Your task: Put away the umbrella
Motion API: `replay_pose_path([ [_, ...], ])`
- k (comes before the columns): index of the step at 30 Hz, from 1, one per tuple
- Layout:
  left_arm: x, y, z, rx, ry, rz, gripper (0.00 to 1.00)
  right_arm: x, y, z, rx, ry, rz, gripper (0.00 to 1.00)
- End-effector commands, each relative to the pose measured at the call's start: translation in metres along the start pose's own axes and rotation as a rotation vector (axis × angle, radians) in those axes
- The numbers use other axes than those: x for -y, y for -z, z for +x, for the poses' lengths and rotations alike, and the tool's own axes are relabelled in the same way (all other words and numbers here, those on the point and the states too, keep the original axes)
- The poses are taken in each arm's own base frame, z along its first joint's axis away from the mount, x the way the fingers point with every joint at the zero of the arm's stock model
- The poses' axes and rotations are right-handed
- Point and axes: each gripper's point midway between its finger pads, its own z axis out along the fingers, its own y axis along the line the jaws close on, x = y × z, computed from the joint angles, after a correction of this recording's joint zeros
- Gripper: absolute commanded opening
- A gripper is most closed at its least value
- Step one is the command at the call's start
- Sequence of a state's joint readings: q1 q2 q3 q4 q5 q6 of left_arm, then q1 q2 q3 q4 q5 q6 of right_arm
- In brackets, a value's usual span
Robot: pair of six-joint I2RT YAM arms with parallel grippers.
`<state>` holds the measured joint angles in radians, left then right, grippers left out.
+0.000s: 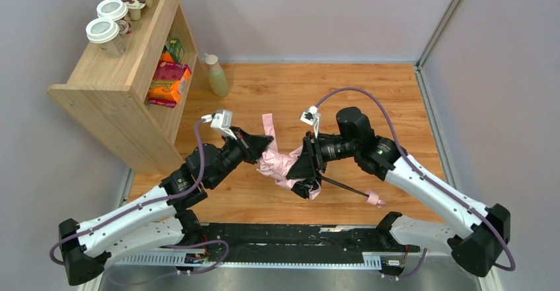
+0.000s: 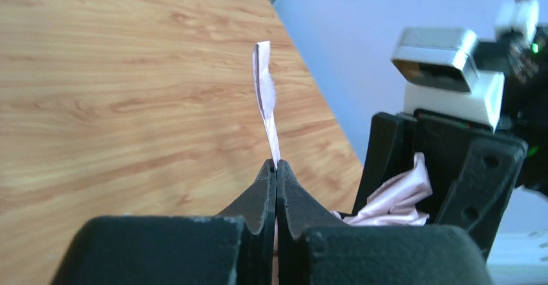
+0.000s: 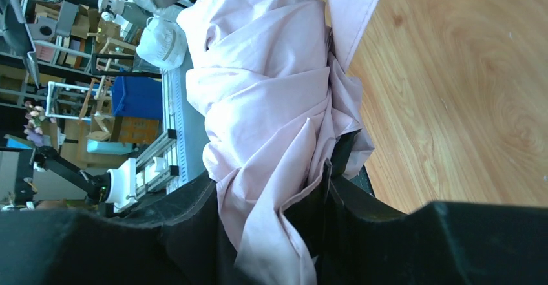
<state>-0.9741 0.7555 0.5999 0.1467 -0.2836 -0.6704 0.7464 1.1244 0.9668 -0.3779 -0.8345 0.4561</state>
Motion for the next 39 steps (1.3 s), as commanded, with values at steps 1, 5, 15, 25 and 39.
replay_pose_path([
  [1,-0.003,0.013,0.020,-0.146,0.349,-0.162,0.02,-0.042,0.018,-0.028,0.150,0.245,-0.077,0.00],
  [5,-0.001,0.023,0.032,-0.198,0.536,-0.195,0.19,-0.058,0.031,-0.028,0.171,0.317,-0.095,0.00],
  [15,-0.002,0.052,0.057,-0.333,0.794,-0.293,0.70,-0.061,0.052,-0.022,0.162,0.362,0.004,0.00],
  [25,0.006,0.087,0.084,-0.489,1.139,-0.347,0.71,-0.064,0.063,-0.022,0.152,0.382,0.059,0.00],
  [39,0.005,0.078,0.116,-0.594,1.389,-0.548,0.73,-0.052,0.062,-0.019,0.134,0.396,0.115,0.00],
])
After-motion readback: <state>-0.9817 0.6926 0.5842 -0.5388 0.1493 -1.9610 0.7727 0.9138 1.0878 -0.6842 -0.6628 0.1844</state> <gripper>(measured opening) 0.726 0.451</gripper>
